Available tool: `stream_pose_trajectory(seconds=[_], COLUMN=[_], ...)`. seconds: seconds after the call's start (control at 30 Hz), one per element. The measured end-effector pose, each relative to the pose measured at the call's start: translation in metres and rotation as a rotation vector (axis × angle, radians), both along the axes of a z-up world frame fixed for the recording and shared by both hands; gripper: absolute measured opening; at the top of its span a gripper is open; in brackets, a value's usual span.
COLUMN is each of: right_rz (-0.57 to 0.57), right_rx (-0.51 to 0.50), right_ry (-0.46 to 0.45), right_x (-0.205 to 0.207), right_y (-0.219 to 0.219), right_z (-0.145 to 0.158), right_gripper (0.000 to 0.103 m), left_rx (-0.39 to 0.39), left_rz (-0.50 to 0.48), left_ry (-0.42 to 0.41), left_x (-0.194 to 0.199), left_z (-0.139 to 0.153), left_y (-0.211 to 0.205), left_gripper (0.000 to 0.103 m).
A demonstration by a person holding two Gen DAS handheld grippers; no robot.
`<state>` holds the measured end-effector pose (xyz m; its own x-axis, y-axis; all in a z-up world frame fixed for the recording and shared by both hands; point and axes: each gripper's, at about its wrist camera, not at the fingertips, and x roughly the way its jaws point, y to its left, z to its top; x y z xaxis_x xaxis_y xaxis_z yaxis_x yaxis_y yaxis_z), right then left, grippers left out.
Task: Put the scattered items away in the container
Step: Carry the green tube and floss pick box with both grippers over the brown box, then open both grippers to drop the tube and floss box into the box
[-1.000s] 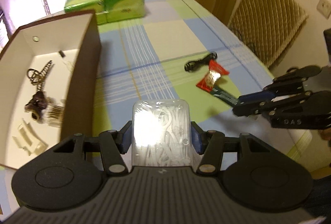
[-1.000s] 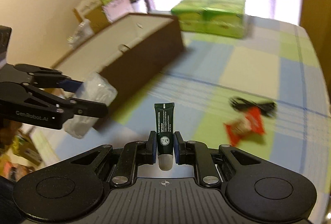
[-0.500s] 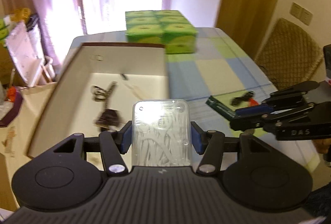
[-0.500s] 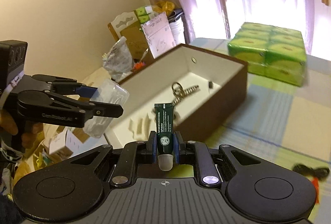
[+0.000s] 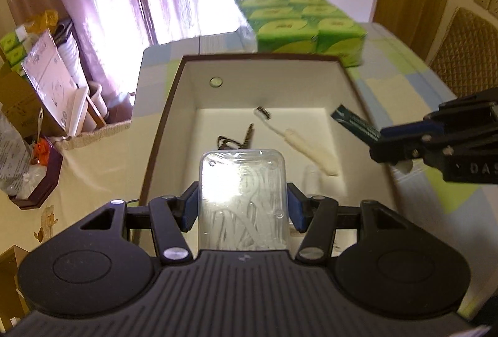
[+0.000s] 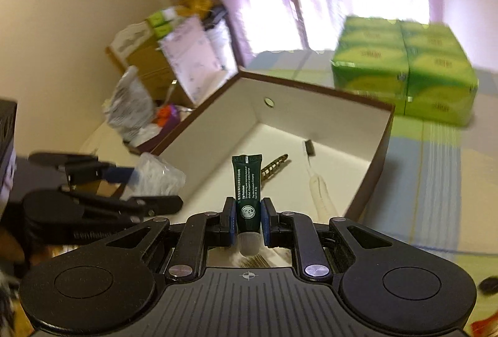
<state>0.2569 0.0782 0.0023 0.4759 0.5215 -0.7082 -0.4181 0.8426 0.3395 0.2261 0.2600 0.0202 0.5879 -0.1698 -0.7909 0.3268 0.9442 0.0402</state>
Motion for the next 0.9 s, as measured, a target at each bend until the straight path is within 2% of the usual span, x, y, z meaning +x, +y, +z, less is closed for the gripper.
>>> stream_pose_trajectory(seconds=[0.13, 0.3, 0.43, 0.53, 0.73, 0.9], right_rz=[-0.051, -0.067, -0.073, -0.071, -0.069, -0.064], right_rx=[-0.017, -0.096, -0.127, -0.152, -0.181, -0.186], right_ry=[0.044, 0.044, 0.05, 0.058, 0.062, 0.061], right_x=[0.02, 0.038, 0.044, 0.048, 0.052, 0.055], right_y=[0.012, 0.029, 0.033, 0.033, 0.034, 0.036], right_z=[-0.011, -0.025, -0.034, -0.039, -0.043, -0.046], right_gripper=[0.019, 0.019, 0.019, 0.018, 0.019, 0.019], left_rx=[-0.042, -0.06, -0.036, -0.001, 0.084, 0.078], left_rz=[0.011, 0.018, -0.013, -0.048, -0.057, -0.066], left_ry=[0.052, 0.105, 0.123, 0.12, 0.128, 0.12], left_x=[0.029, 0.054, 0.068, 0.075, 0.082, 0.085], left_z=[-0.017, -0.034, -0.048, -0.058, -0.075, -0.074], left_y=[0.01, 0.015, 0.007, -0.004, -0.013, -0.012], left_gripper=[0.052, 0.052, 0.052, 0.052, 0.052, 0.054])
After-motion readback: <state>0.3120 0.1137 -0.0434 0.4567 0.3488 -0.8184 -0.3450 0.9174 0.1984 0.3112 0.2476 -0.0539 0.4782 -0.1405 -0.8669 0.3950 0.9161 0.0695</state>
